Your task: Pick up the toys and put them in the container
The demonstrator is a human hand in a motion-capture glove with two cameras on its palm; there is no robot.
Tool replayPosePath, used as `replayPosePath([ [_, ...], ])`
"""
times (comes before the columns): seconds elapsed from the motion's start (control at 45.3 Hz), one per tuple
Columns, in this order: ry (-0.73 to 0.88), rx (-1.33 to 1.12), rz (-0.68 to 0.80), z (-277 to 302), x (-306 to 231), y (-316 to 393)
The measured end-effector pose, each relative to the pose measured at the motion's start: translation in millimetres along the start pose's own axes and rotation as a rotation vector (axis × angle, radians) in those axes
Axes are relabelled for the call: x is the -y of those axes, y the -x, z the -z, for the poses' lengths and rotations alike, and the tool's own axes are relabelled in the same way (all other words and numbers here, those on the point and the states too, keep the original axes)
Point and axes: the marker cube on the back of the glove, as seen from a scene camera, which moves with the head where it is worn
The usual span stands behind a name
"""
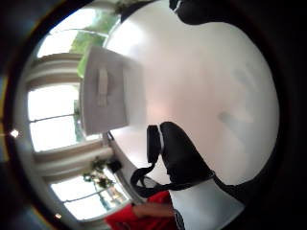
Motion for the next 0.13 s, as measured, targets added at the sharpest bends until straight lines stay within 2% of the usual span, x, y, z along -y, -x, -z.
replayPosePath([
  [0.132, 0.001, -0.005, 0.01, 2.3, -1.6, -5.5],
])
